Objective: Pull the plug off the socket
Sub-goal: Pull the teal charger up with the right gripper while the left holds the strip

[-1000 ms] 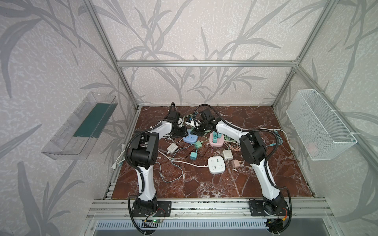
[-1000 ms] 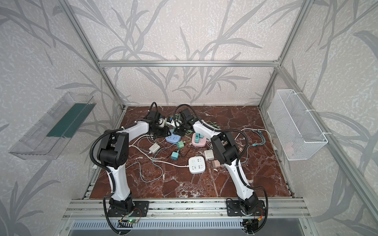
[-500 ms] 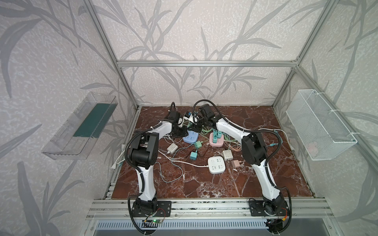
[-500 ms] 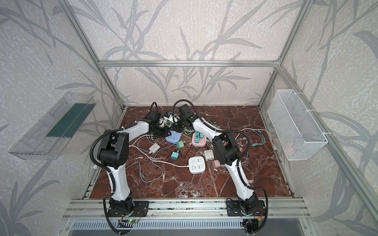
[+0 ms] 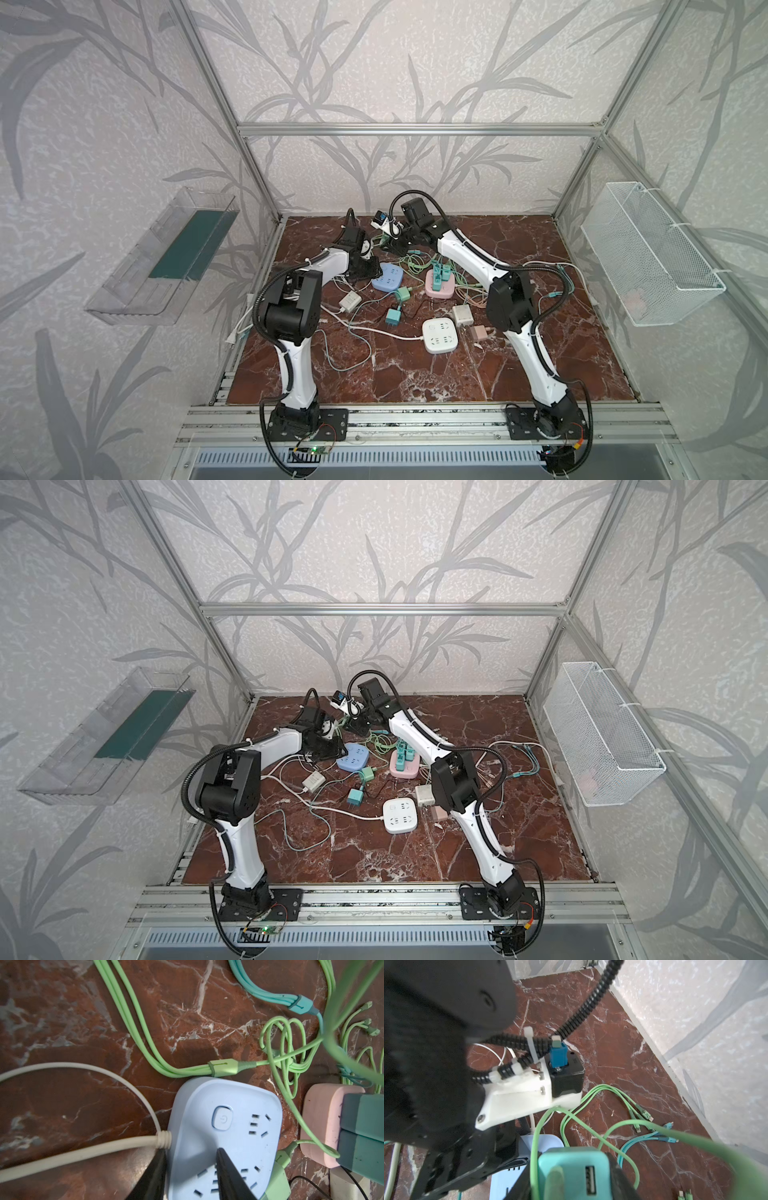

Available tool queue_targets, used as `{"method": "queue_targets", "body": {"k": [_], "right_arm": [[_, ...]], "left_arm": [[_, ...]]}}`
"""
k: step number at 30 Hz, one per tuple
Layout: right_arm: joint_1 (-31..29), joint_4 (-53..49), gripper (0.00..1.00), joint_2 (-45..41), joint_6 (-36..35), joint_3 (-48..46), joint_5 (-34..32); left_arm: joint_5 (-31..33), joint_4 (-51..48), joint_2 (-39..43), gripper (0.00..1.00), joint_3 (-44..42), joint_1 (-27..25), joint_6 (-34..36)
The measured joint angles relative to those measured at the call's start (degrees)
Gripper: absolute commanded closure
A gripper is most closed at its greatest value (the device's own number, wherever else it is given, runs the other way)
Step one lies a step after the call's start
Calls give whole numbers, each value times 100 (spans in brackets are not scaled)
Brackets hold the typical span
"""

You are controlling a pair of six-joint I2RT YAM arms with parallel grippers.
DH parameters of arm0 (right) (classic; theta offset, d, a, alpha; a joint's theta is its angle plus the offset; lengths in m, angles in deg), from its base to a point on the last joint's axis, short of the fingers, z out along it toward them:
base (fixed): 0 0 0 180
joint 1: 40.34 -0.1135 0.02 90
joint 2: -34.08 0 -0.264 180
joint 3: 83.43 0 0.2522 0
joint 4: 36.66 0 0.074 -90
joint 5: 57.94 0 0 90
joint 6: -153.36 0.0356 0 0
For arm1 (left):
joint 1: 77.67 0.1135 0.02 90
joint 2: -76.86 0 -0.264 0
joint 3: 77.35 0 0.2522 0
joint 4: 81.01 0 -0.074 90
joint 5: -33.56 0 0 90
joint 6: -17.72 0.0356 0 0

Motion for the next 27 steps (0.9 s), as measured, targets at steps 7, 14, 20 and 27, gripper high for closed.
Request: {"method": "queue_targets", "body": {"k": [7, 14, 20, 27], "right_arm": [[68, -304, 81, 341, 168, 116, -96], [125, -535, 82, 535, 306, 518, -254], [160, -640, 82, 632, 435, 750, -365], [186, -905, 82, 907, 564, 1113, -533]], "left_arm": [[2, 240, 98, 60, -197, 4, -55], [-7, 310, 125, 60, -251, 4, -129], [-26, 409, 175, 60, -350, 4, -162], [-61, 448, 186, 59, -382, 11, -240]]}}
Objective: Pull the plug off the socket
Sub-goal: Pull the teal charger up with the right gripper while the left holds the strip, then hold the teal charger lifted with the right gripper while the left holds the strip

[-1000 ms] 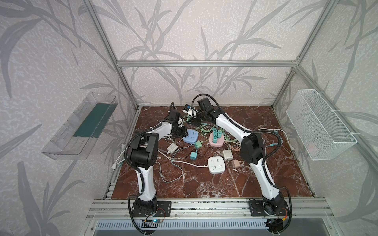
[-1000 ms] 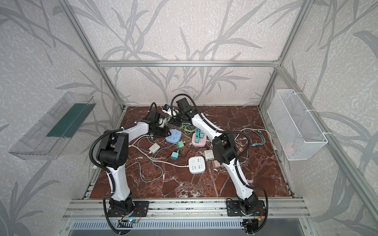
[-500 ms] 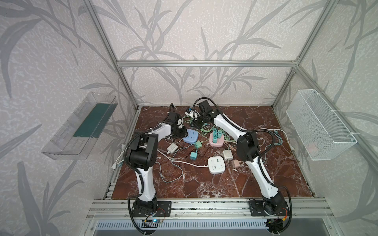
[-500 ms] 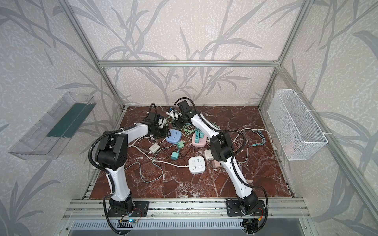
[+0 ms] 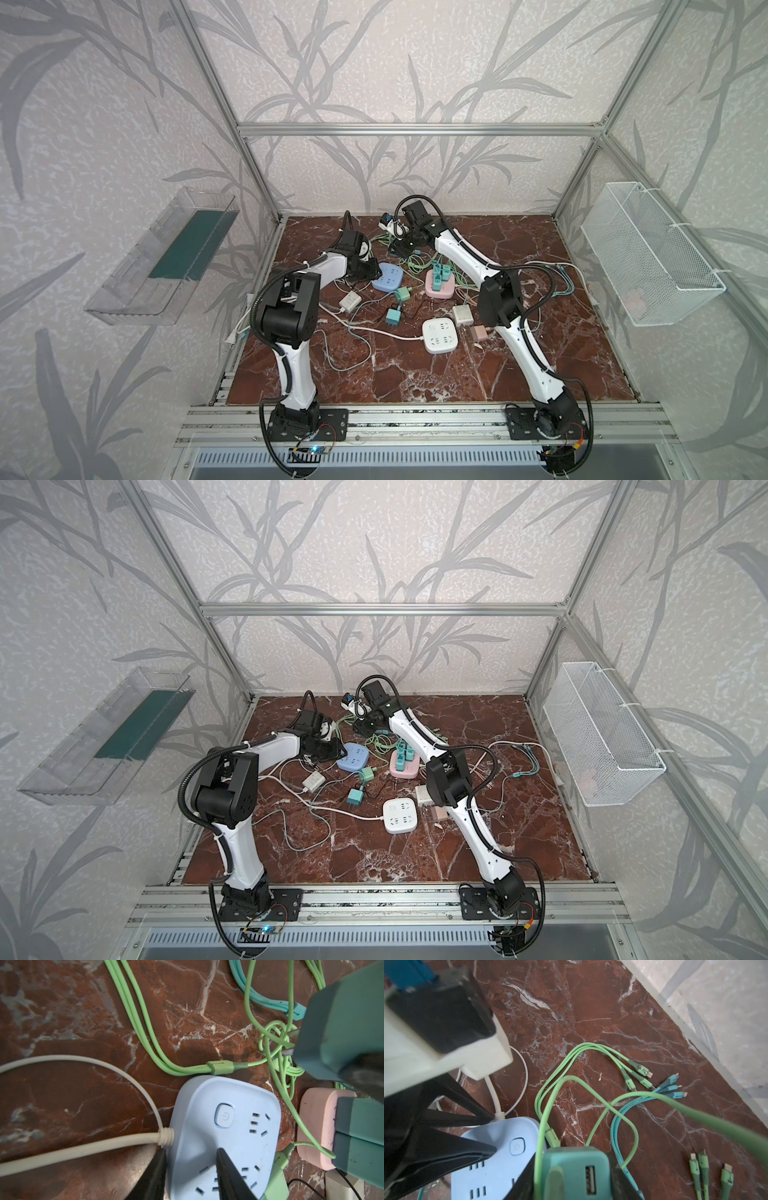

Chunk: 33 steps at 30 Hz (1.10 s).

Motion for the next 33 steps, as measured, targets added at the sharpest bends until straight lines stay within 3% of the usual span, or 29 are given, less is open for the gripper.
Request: {"method": "queue_targets", "body": {"k": [33], "right_arm": [[22, -396, 78, 234, 326, 201, -365]], "left_arm": [[83, 177, 380, 55, -501, -2, -120]]}}
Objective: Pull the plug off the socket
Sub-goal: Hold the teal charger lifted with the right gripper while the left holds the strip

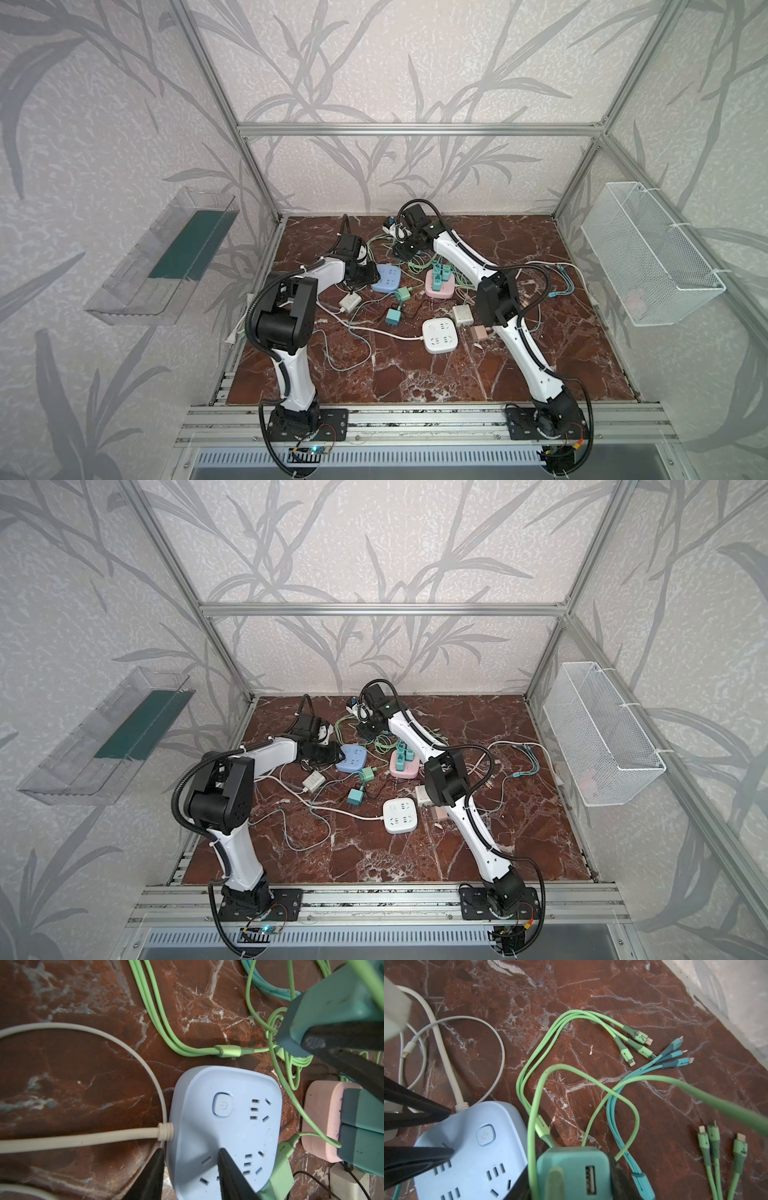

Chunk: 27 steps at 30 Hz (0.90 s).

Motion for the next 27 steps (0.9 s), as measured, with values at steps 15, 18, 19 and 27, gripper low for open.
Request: {"method": "queue_targets", "body": {"k": [15, 18, 19, 27], "right_arm": [[-2, -111, 78, 129, 11, 76, -15], [-7, -138, 77, 129, 11, 76, -55], [-9, -151, 77, 131, 9, 79, -68], [-72, -229, 68, 302, 9, 321, -157]], "left_arm": [[177, 284, 715, 52, -555, 0, -175], [192, 354, 793, 51, -621, 0, -190], [197, 367, 809, 51, -629, 0, -195], [214, 455, 872, 50, -702, 0, -236]]}}
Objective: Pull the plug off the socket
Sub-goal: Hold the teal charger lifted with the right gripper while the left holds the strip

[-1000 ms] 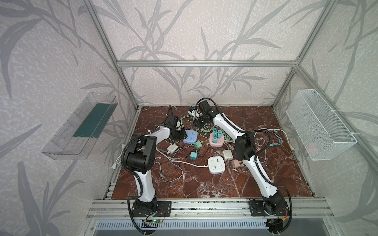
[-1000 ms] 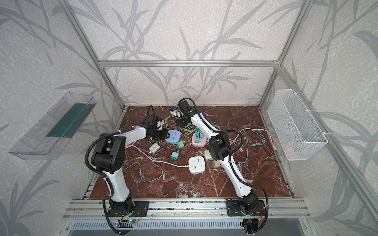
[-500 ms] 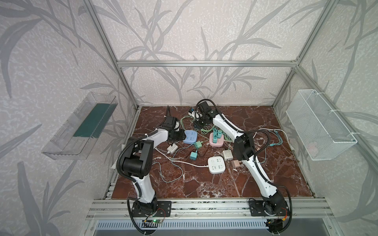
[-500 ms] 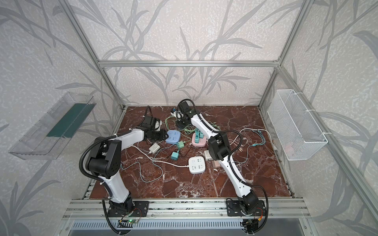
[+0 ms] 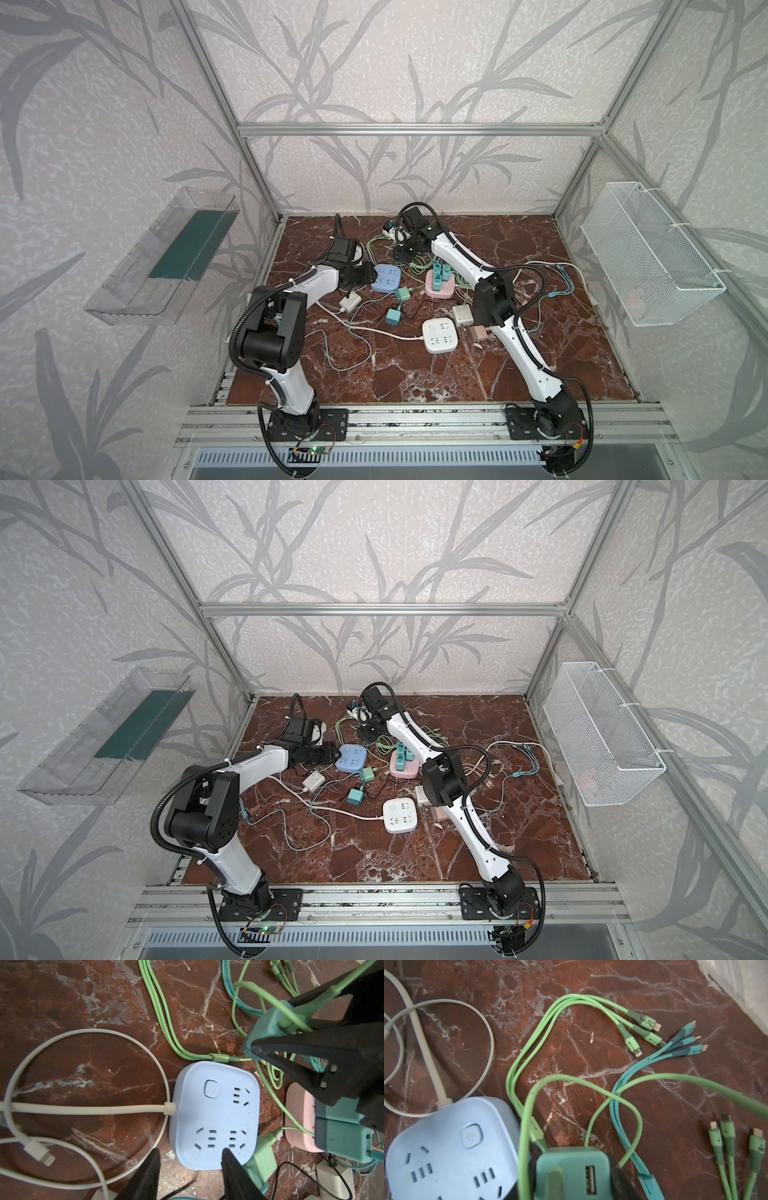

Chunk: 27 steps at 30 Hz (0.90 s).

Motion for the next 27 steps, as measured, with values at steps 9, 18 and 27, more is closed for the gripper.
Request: {"method": "queue_targets", "body": {"k": [9, 18, 27], "right_arm": [[-63, -101, 45, 127, 13, 210, -55], [-96, -101, 35, 127, 87, 221, -55], [-98, -98, 30, 118, 170, 221, -28]], "left_arm": [[0, -9, 66, 49, -31, 0, 0], [-7, -70, 68, 48, -31, 0, 2], [7, -120, 140, 47, -31, -2, 2]]}}
